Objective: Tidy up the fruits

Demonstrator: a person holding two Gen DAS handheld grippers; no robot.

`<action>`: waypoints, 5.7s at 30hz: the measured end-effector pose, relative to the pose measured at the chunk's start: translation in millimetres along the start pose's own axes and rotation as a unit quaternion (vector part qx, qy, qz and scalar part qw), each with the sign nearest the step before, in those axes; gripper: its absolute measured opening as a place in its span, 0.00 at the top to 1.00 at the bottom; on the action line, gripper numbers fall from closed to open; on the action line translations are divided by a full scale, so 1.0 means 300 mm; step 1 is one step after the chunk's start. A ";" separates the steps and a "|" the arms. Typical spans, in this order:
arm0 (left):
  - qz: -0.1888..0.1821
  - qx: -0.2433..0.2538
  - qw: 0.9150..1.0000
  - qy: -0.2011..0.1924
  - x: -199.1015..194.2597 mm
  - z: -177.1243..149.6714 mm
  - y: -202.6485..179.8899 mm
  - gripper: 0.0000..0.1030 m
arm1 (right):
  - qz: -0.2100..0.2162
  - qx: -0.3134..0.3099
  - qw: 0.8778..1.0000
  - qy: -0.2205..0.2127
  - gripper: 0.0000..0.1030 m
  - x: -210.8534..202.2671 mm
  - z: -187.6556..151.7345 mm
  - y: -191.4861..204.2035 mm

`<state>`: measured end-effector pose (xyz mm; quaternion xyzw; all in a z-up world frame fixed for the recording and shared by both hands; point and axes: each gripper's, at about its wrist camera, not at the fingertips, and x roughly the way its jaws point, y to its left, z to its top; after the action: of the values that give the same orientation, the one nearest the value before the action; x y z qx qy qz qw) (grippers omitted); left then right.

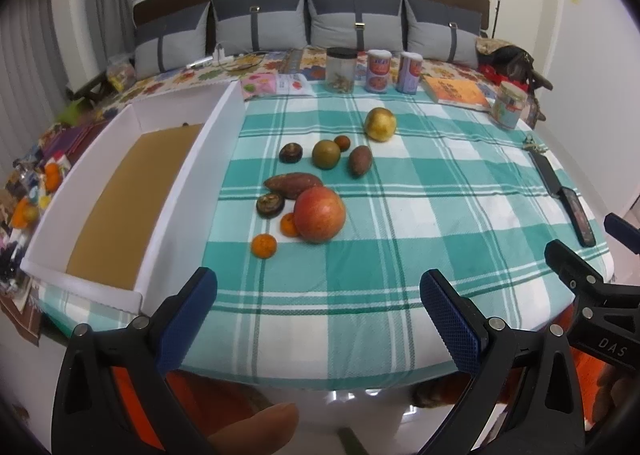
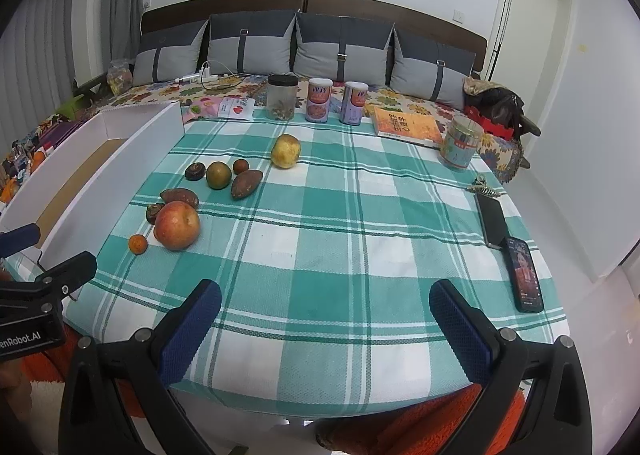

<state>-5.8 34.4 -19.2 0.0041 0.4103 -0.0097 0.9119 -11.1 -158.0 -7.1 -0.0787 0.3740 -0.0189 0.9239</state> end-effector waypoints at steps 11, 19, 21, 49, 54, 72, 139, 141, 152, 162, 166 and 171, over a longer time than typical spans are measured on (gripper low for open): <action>0.003 0.003 1.000 0.005 0.006 -0.004 -0.006 0.01 | 0.002 0.012 1.000 0.001 0.00 0.014 -0.007 -0.016; 0.003 0.002 1.000 0.005 0.009 -0.007 -0.006 0.01 | 0.005 0.023 1.000 0.004 0.00 0.026 -0.012 -0.019; 0.004 0.003 1.000 0.006 0.011 -0.010 -0.005 0.01 | 0.005 0.024 1.000 0.005 0.00 0.027 -0.013 -0.019; -0.002 0.015 1.000 0.018 0.046 -0.050 -0.040 0.01 | 0.023 0.022 0.999 0.006 0.00 0.052 -0.053 -0.008; -0.004 0.024 0.999 0.032 0.065 -0.057 -0.078 0.01 | 0.036 0.033 0.999 0.019 0.00 0.090 -0.073 -0.035; 0.007 0.024 0.998 0.052 0.121 -0.062 -0.132 0.01 | 0.065 0.045 0.996 0.029 0.00 0.177 -0.125 -0.060; -0.016 -0.009 0.996 0.086 0.541 -0.053 0.055 0.01 | 0.054 0.031 0.993 0.100 0.00 0.694 -0.171 -0.021; -0.033 -0.026 0.995 0.091 0.534 -0.043 0.077 0.01 | 0.069 0.031 0.991 0.107 0.00 0.691 -0.166 -0.021; -0.074 -0.041 0.995 0.047 0.305 -0.047 0.124 0.01 | 0.353 0.109 0.920 0.133 0.00 0.727 -0.006 0.174; -0.052 -0.085 0.995 0.015 0.265 -0.064 0.260 0.01 | 0.334 0.105 0.924 0.154 0.03 0.846 0.109 0.402; -0.049 -0.083 0.995 0.022 0.288 -0.076 0.257 0.01 | 0.358 0.103 0.914 0.159 0.33 0.861 0.122 0.414; -0.052 -0.084 0.995 0.030 0.303 -0.082 0.245 0.01 | 0.362 0.090 0.914 0.163 0.33 0.852 0.112 0.435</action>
<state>37.5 107.0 -103.5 -0.0935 0.4366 -0.0222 0.8945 192.8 -48.8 -180.1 0.1499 0.5189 0.2702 0.7970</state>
